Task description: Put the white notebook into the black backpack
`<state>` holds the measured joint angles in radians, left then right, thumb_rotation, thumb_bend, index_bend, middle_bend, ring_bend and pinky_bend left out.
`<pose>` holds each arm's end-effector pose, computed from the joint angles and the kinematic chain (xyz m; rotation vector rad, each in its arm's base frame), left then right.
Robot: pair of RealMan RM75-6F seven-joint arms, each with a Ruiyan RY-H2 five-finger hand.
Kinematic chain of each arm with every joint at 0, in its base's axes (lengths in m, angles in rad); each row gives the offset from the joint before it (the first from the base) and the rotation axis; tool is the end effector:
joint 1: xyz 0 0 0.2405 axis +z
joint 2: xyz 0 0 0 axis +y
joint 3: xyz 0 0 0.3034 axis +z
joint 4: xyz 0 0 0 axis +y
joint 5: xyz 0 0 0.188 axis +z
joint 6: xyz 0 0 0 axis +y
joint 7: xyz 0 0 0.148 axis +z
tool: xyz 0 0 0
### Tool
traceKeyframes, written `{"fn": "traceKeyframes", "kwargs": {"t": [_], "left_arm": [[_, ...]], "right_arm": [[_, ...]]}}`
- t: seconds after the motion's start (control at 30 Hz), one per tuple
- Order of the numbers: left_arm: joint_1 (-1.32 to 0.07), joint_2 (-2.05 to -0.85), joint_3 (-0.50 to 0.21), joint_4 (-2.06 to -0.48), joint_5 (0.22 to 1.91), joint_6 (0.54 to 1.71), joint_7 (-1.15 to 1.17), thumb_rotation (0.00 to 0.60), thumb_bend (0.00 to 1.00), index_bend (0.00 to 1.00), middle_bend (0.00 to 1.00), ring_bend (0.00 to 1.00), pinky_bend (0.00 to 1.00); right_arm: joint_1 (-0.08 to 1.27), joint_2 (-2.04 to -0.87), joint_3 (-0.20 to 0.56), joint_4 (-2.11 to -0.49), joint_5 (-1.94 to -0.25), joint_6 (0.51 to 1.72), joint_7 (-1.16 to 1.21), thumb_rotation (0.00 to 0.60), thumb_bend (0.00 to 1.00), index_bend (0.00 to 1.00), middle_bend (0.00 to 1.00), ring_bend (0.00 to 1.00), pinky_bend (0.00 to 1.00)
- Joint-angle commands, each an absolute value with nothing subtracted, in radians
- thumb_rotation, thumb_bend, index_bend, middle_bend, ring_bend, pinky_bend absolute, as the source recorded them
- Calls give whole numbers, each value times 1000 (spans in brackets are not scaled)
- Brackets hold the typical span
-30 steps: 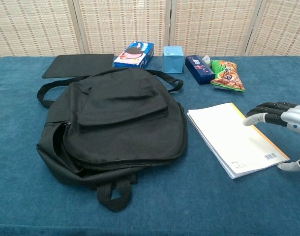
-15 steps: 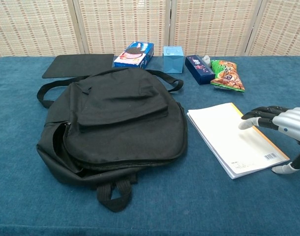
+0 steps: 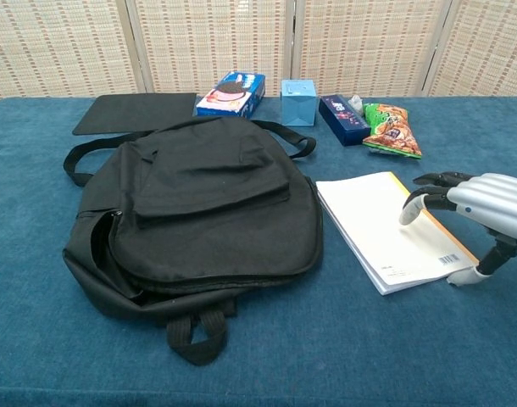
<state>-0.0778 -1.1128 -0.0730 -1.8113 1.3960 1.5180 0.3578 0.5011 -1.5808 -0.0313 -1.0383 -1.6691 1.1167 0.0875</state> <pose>-0.3211 0.1850 0.1990 -1.3437 -0.8071 -0.7449 -0.3067 -0.3108 0.0077 2.0147 -0.7714 0.8606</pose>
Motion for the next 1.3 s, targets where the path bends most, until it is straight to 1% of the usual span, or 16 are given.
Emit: {"fn": "traceKeyframes", "kwargs": {"t": [0.03, 0.43, 0.77, 0.97, 1.17, 1.3], "left_arm": [[-78, -1112, -73, -1811, 1394, 1518, 355, 600, 281, 183, 63, 44, 33], [-82, -1110, -74, -1805, 1387, 1509, 347, 600, 281, 185, 63, 44, 33], [-89, -1113, -78, -1802, 1383, 1501, 341, 600, 281, 185, 63, 44, 33], [-94, -1112, -82, -1801, 1376, 1495, 340, 600, 281, 187, 63, 44, 33], [-96, -1113, -82, -1801, 1369, 1491, 338, 600, 281, 191, 63, 44, 33], [-96, -1113, -82, -1801, 1367, 1491, 335, 600, 281, 203, 63, 44, 33]], "right_arm": [[514, -1587, -25, -1030, -1667, 1110, 93, 600, 503, 301, 231, 53, 51], [574, -1606, 9, -1014, -1650, 1090, 99, 600, 509, 319, 245, 76, 52], [623, -1625, 58, -1021, -1620, 1087, 79, 600, 502, 319, 245, 76, 51], [656, -1623, 82, -1033, -1595, 1058, 56, 600, 459, 319, 245, 76, 52], [688, -1631, 109, -1031, -1572, 1044, 37, 600, 317, 318, 239, 76, 56], [705, -1640, 119, -1030, -1563, 1040, 28, 600, 290, 318, 233, 76, 66]]}}
